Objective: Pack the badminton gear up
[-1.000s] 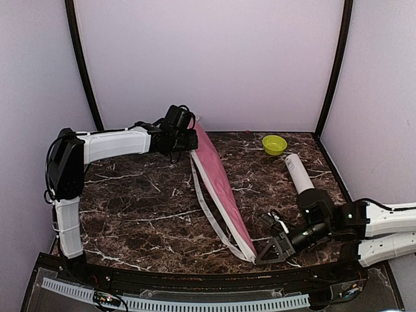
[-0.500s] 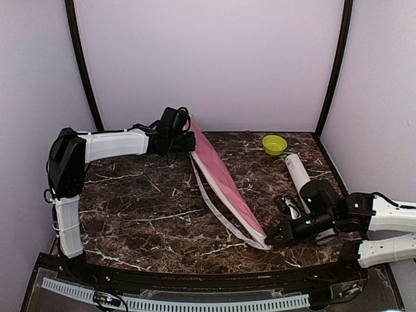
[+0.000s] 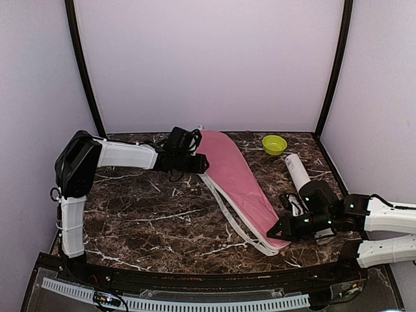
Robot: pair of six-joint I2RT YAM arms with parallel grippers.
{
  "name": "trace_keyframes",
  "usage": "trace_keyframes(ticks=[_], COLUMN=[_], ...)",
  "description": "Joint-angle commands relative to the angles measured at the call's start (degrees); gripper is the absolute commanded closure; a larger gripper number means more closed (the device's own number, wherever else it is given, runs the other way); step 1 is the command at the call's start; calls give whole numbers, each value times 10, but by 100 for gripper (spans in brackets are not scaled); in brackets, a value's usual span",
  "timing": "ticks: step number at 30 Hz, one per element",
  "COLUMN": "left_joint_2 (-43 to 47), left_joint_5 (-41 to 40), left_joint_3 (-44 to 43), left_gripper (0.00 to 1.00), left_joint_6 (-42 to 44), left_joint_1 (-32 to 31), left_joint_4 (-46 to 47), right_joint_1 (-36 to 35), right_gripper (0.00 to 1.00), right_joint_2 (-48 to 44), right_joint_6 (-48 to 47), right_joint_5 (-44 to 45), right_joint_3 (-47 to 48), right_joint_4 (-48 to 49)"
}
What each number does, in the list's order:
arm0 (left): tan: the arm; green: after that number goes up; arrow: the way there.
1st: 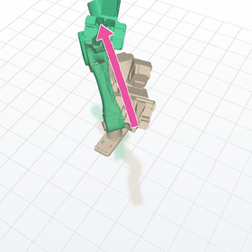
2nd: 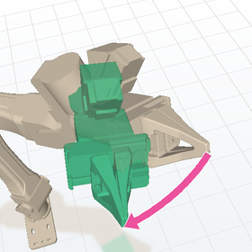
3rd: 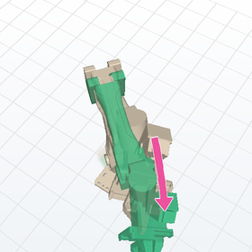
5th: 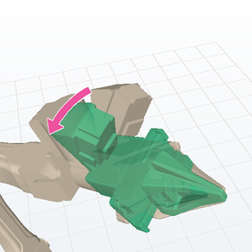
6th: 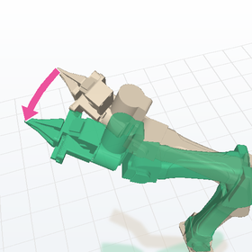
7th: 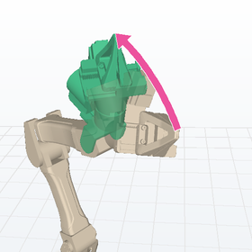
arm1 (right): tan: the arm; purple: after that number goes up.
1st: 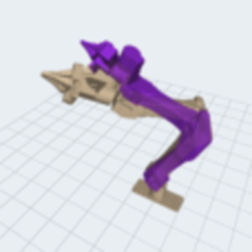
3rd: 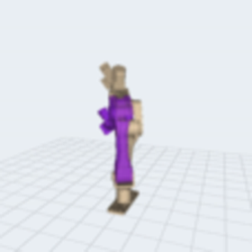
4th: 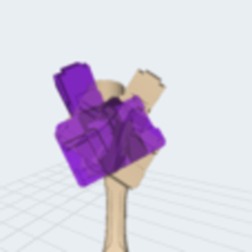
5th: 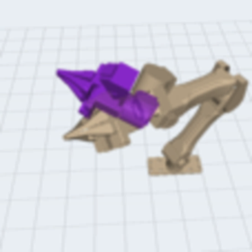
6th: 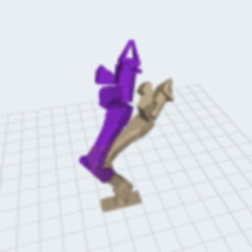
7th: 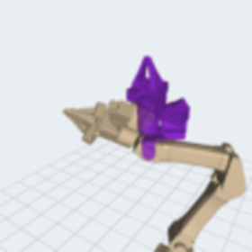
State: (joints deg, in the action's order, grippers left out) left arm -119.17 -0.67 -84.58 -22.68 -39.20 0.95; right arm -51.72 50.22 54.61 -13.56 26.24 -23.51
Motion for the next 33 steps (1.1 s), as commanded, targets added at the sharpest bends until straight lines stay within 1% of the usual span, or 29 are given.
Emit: trace_keyframes(ticks=[1, 4, 5, 9, 13, 16, 18, 21, 25, 29, 33], left_joint_2=[45, 68, 77, 119, 158, 183, 197, 220, 250, 298, 372], left_joint_5=[28, 18, 13, 8, 7, 5, 14, 26, 34, 58, 61], left_joint_3=[47, 65, 72, 126, 165, 186, 202, 233, 278, 341, 407], left_gripper=[52, 48, 45, 35, 30, 27, 26, 25, 25, 25, 23], left_joint_6=[2, 6, 5, -10, -13, -12, -12, -11, -6, 3, 8], left_joint_1=[-6, -7, -7, -7, -6, 0, 10, 35, 98, 190, 297], left_joint_4=[30, 23, 21, 46, 49, 40, 43, 46, 47, 67, 94], right_joint_1=[4, 5, 5, 5, 10, 31, 58, 112, 210, 344, 467], right_gripper=[73, 56, 51, 36, 23, 11, 7, 5, 4, 4, 4], right_joint_2=[-27, -39, -40, -27, 4, 42, 72, 120, 175, 220, 229], right_joint_6=[-32, -42, -45, -52, -82, -119, -148, -186, -222, -252, -284], right_joint_5=[12, 17, 19, 44, 79, 103, 103, 98, 66, 34, 11], right_joint_3=[10, 18, 21, 33, 62, 93, 113, 130, 148, 160, 162], right_joint_4=[9, -15, -19, -13, 13, 34, 59, 98, 162, 209, 236])
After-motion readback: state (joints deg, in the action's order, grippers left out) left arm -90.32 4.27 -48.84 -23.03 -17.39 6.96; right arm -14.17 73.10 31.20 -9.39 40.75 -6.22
